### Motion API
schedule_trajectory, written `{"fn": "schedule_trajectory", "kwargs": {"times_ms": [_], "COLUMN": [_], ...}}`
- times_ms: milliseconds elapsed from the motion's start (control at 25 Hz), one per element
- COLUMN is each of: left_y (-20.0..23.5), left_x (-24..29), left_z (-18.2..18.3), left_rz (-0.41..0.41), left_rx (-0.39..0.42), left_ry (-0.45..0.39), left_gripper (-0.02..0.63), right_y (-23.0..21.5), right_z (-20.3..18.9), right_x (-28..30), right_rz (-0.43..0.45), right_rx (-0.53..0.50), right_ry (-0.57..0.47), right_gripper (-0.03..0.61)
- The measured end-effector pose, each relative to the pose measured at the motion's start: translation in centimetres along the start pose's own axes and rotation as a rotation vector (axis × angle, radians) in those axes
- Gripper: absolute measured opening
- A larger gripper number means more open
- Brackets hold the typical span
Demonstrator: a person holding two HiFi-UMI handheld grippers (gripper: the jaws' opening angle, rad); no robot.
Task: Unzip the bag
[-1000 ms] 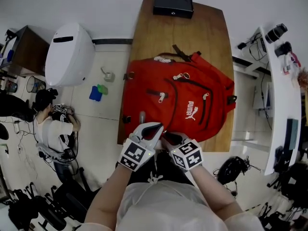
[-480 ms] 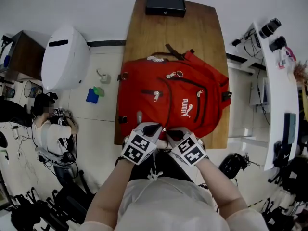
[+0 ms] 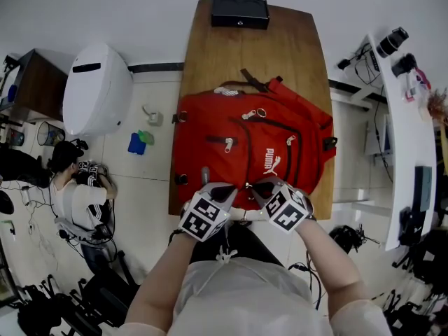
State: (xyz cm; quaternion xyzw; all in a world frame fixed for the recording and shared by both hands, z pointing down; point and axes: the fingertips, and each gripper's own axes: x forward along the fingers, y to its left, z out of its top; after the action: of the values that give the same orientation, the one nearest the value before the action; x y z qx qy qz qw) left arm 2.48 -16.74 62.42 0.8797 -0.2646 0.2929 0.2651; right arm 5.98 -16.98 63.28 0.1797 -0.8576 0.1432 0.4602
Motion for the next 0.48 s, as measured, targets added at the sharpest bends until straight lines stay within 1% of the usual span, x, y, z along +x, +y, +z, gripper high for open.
{"fn": "schedule_trajectory", "kwargs": {"times_ms": [200, 320, 480], "left_y": [0.0, 0.1, 0.1], "left_x": [0.0, -0.1, -0.1], "left_z": [-0.1, 0.1, 0.1], "left_rz": [-0.018, -0.023, -0.030], "left_rx": [-0.044, -0.049, -0.045], "left_ry": [0.001, -0.012, -0.013], "left_gripper": [0.006, 0.006, 0.006], "right_y": [-1.7, -3.0, -5.2], "right_z": [0.8, 1.7, 3.1], "right_x": [-0.6, -1.0, -1.8], "right_rz": [-0.038, -0.066, -0.111], "right_rx": [-0.038, -0.069, -0.068], "right_ry": [0.009, 0.008, -0.017], "right_gripper": [0.011, 0.012, 0.012]}}
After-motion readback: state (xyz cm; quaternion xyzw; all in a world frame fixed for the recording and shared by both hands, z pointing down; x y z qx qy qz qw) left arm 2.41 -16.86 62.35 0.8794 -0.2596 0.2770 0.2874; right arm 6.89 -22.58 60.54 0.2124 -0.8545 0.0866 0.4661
